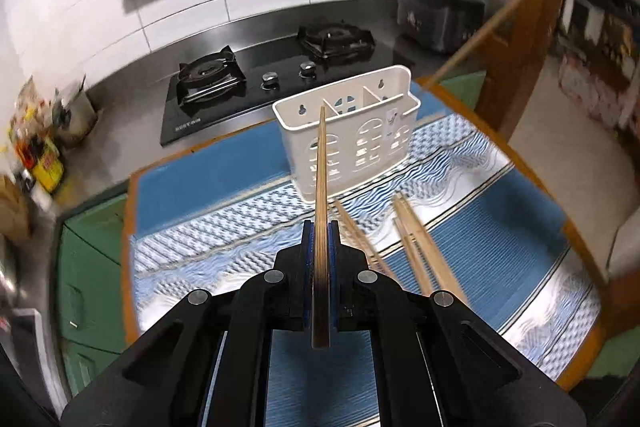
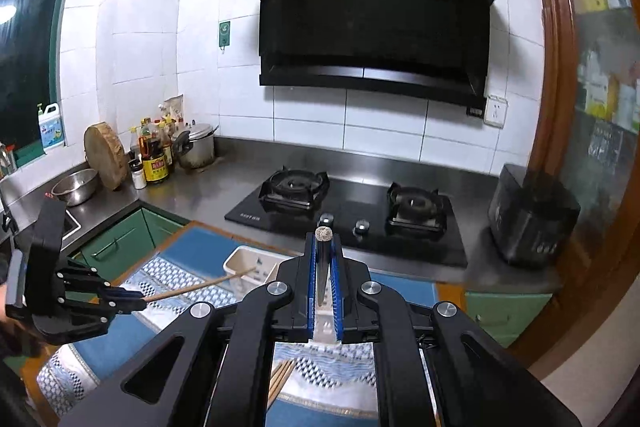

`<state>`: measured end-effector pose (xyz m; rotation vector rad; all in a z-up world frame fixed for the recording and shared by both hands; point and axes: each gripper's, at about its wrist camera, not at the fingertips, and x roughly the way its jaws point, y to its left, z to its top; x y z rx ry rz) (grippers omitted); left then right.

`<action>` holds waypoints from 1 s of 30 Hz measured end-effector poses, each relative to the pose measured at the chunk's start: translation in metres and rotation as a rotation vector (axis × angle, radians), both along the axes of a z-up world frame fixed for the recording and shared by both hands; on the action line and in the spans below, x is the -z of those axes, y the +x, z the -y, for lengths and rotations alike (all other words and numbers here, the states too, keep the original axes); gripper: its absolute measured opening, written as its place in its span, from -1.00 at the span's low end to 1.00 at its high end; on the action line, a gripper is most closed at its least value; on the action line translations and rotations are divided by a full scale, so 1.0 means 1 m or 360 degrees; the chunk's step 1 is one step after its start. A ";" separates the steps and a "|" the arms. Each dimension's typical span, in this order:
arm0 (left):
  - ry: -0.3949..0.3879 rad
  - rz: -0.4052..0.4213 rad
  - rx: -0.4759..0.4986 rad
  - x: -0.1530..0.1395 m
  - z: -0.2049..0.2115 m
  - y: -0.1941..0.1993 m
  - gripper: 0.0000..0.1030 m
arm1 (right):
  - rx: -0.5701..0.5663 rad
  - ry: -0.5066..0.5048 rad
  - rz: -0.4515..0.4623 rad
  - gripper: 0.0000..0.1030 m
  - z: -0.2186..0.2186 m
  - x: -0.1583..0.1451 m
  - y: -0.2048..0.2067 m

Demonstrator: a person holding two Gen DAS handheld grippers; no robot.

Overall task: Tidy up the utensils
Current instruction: 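Lift both held chopsticks into the white holder and open both tools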

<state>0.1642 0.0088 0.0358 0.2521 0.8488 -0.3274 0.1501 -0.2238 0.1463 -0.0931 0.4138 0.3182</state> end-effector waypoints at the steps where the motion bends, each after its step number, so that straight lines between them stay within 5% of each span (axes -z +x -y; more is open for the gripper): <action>1: 0.0033 -0.0004 0.0014 -0.003 0.000 0.002 -0.91 | 0.0000 -0.0008 0.0004 -0.87 -0.002 -0.002 0.004; 9: 0.0106 -0.0034 0.0062 -0.028 0.004 0.036 -0.91 | -0.0008 -0.0034 -0.0032 -0.87 -0.013 -0.001 0.041; 20: -0.0092 -0.0060 0.0015 -0.050 0.008 0.093 -0.91 | 0.0012 -0.0039 -0.0212 -0.87 -0.018 0.020 0.086; 30: -0.0269 0.0005 -0.0001 -0.052 0.018 0.105 -0.86 | 0.0039 -0.0021 -0.0263 -0.74 -0.010 0.042 0.092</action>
